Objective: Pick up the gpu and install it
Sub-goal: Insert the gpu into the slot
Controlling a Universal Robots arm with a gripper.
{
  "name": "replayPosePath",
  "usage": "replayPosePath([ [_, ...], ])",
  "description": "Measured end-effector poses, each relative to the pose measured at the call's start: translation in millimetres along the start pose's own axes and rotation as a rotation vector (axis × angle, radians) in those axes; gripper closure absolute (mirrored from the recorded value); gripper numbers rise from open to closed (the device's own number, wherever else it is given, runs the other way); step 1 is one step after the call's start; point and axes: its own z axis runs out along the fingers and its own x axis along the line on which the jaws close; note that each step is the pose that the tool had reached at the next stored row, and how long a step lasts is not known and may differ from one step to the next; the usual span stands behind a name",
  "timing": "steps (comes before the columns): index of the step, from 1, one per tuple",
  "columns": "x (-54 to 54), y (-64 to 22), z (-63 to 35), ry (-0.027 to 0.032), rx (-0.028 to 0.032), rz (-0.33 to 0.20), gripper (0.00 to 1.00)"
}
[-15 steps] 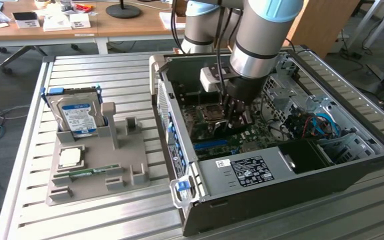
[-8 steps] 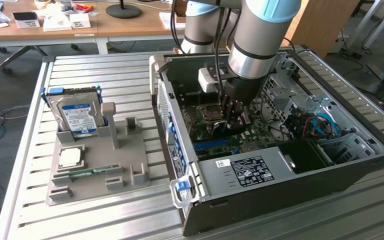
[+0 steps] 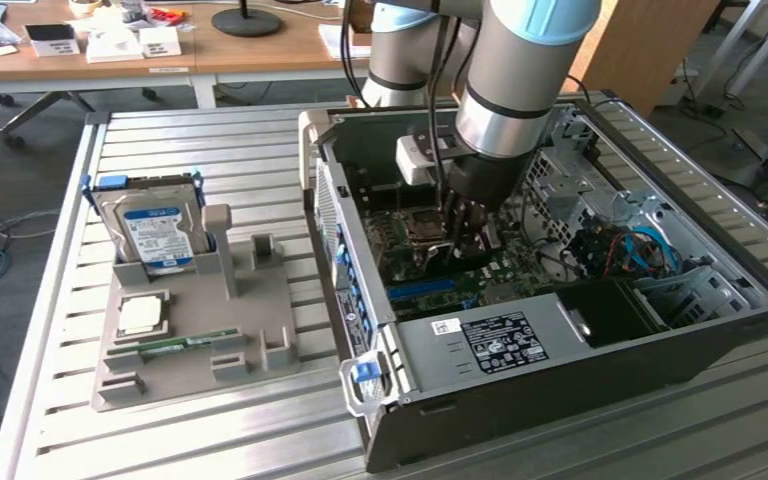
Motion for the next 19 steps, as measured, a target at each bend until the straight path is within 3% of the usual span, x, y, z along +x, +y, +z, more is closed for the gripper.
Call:
replayPosePath([
  [10, 0.0, 1.9, 0.6, 0.0057, 0.0012, 0.023, 0.73],
  [19, 0.0, 5.5, 0.9, 0.0058, 0.0018, 0.034, 0.73],
])
